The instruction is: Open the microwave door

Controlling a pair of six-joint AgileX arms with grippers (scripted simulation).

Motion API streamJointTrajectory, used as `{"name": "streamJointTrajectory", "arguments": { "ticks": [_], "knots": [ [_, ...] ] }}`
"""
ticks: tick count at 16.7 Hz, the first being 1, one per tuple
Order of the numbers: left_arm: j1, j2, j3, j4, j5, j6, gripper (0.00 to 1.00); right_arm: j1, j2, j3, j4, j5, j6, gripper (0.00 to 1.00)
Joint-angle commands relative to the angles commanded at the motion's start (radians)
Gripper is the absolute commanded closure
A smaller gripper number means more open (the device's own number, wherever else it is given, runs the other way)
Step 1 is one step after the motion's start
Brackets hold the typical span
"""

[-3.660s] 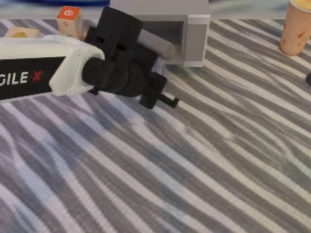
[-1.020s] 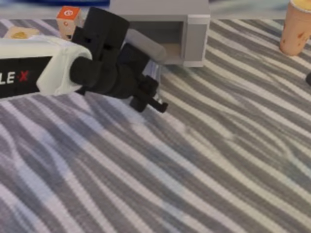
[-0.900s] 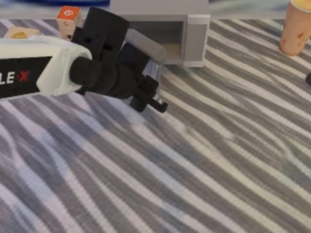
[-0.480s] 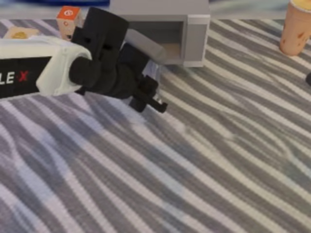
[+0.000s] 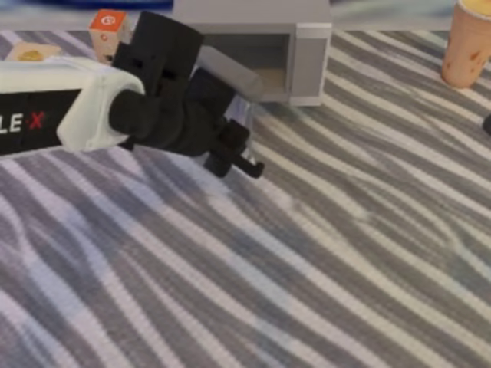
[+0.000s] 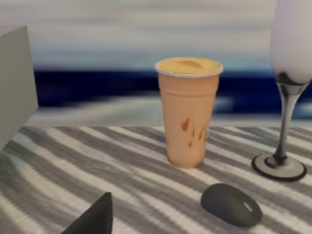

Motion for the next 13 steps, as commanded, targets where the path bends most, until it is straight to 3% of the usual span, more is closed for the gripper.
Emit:
{"name": "streamJointTrajectory", "arguments": {
  "ticks": [13],
  "knots": [
    [0.034, -0.014, -0.013, -0.013, 0.04, 0.067, 1.0, 0.0, 0.0, 0.0, 0.0, 0.0, 0.0, 0.0]
  ]
}}
